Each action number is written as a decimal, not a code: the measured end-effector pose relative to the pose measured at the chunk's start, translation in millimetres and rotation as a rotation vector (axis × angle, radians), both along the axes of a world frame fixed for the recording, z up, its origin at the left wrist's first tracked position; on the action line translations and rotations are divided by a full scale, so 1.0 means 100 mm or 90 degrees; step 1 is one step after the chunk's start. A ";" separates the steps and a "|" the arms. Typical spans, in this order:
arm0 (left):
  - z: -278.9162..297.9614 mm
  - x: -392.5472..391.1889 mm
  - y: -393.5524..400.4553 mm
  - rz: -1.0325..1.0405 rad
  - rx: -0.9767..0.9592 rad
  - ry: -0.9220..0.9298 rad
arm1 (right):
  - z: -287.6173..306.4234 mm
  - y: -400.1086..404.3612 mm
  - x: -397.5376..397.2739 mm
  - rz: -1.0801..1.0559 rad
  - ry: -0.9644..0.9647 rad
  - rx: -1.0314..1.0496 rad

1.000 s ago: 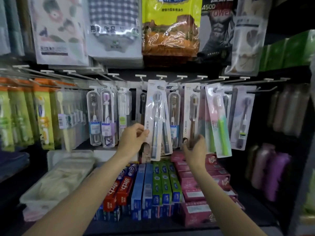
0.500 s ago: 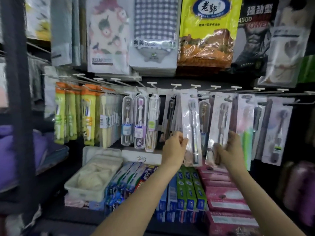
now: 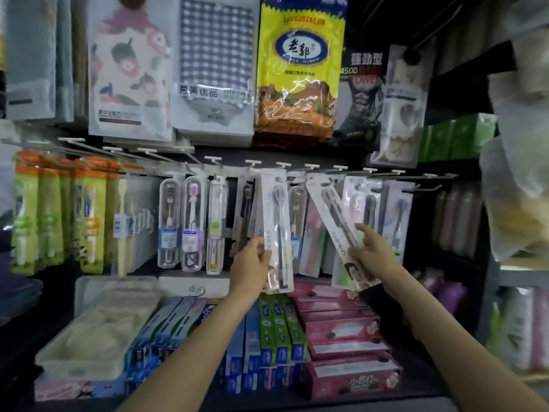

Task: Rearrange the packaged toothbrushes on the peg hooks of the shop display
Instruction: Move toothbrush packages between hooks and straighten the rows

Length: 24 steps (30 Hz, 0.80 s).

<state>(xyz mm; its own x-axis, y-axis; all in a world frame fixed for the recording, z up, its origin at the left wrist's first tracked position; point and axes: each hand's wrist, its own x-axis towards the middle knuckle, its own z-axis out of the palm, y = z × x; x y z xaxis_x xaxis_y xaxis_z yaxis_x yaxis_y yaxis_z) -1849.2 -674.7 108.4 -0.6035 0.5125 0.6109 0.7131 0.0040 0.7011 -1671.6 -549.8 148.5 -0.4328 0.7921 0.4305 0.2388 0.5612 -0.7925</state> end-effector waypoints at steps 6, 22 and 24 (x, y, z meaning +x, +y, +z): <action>0.05 -0.07 -0.06 0.016 -0.033 0.009 | 0.08 -0.13 0.07 -0.078 -0.175 0.168; -0.15 -0.51 -0.49 -0.011 -0.052 -0.080 | -0.38 -0.84 -0.68 0.090 -0.022 0.316; -0.14 -0.61 -0.61 -0.002 -0.040 -0.088 | -0.27 -0.96 -0.92 0.122 -0.067 0.293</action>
<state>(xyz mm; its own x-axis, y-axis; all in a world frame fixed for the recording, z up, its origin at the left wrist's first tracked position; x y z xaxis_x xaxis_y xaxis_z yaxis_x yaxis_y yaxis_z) -1910.2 -735.8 94.9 -0.6778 0.5490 0.4890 0.6101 0.0489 0.7908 -1763.3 -645.9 121.6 -0.6119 0.4328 0.6620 0.1625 0.8879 -0.4304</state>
